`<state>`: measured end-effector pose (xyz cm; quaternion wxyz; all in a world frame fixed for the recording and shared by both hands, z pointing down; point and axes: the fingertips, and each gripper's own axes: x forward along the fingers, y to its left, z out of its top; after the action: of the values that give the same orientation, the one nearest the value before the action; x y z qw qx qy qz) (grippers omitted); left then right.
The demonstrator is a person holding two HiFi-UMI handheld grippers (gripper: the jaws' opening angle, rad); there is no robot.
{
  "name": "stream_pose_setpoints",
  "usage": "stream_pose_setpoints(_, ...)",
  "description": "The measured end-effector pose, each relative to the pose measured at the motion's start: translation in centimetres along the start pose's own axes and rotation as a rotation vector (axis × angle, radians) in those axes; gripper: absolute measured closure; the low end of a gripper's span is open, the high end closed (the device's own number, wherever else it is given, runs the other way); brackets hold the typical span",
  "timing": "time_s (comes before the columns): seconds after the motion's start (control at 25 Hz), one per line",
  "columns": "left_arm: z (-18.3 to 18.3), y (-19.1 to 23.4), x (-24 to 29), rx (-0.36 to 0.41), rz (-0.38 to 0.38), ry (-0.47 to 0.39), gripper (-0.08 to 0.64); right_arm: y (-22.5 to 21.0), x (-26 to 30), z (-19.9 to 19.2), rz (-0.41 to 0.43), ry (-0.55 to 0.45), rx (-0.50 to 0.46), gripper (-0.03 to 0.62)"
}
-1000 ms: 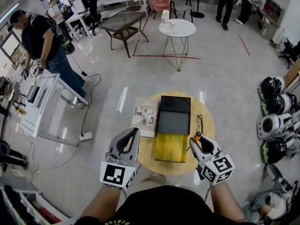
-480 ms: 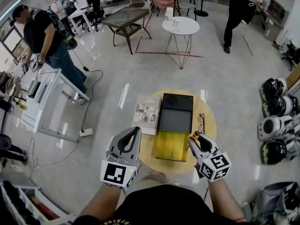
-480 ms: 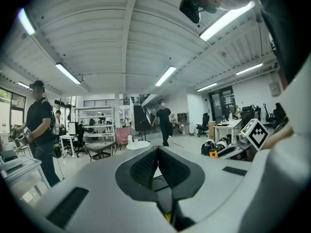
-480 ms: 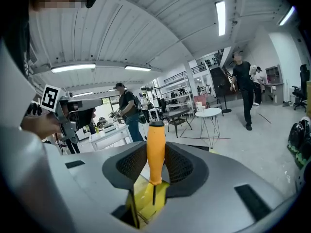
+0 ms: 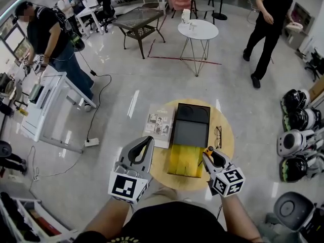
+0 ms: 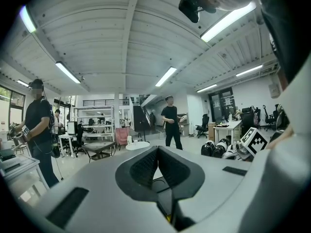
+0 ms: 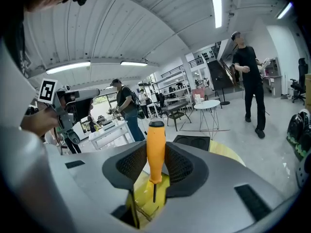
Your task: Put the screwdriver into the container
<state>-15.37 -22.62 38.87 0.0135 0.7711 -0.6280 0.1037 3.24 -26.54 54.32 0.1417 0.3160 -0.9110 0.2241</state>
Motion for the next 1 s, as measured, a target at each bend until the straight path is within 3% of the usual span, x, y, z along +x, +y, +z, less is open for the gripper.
stream_pose_setpoints(1.0,-1.6,2.0,2.3,0.005,-0.011,0.026,0.543,-2.1,5.0,-6.4,-0.033,0.147,0.069,0.465)
